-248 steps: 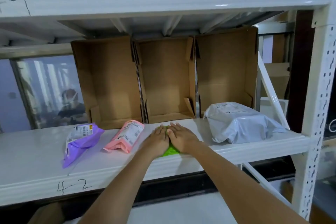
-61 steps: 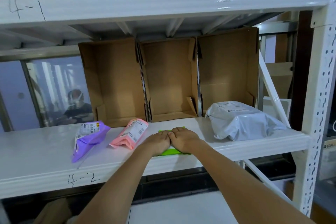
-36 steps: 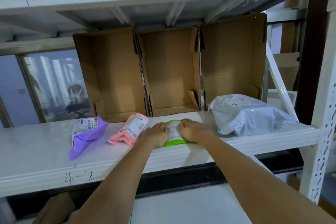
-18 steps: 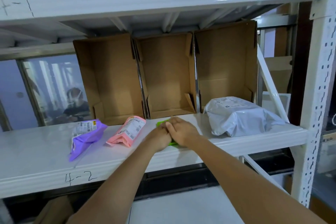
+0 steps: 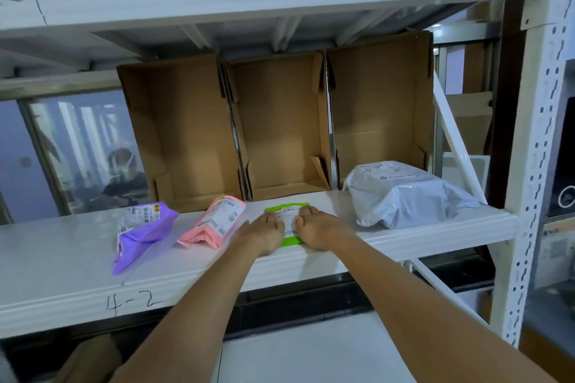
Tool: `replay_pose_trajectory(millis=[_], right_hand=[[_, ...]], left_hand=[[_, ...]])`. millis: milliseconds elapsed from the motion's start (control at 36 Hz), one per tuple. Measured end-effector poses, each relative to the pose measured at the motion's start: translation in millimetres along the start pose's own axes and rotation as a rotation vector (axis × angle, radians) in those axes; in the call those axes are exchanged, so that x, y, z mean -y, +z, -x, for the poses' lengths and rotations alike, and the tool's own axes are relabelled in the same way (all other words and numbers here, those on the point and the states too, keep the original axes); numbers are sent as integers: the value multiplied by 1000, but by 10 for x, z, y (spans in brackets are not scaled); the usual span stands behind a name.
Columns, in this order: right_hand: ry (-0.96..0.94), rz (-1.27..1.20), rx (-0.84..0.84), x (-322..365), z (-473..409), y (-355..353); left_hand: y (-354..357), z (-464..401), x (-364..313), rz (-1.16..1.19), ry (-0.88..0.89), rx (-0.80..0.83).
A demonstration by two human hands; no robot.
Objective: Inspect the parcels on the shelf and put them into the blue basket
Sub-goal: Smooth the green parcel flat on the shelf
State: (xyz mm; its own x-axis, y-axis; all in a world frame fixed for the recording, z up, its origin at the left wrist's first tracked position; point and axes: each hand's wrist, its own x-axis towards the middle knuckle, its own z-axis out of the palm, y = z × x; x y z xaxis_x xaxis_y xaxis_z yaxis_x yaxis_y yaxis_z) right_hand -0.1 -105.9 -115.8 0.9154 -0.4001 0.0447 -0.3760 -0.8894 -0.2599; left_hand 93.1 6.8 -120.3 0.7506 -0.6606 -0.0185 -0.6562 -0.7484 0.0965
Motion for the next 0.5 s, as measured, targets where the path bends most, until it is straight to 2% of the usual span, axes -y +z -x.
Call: replay_pose_trajectory(millis=[333,417,500], right_hand=[[29,61,7,-12,-168,-1],[23,135,-139,27,-204,-113],[-59,129,-318,110,-222,-188]], left_hand=[[-11,46,25,24,-13,-48],[-57,7,15,61,-11,-159],[-176,-13,-55,63,-18,-306]])
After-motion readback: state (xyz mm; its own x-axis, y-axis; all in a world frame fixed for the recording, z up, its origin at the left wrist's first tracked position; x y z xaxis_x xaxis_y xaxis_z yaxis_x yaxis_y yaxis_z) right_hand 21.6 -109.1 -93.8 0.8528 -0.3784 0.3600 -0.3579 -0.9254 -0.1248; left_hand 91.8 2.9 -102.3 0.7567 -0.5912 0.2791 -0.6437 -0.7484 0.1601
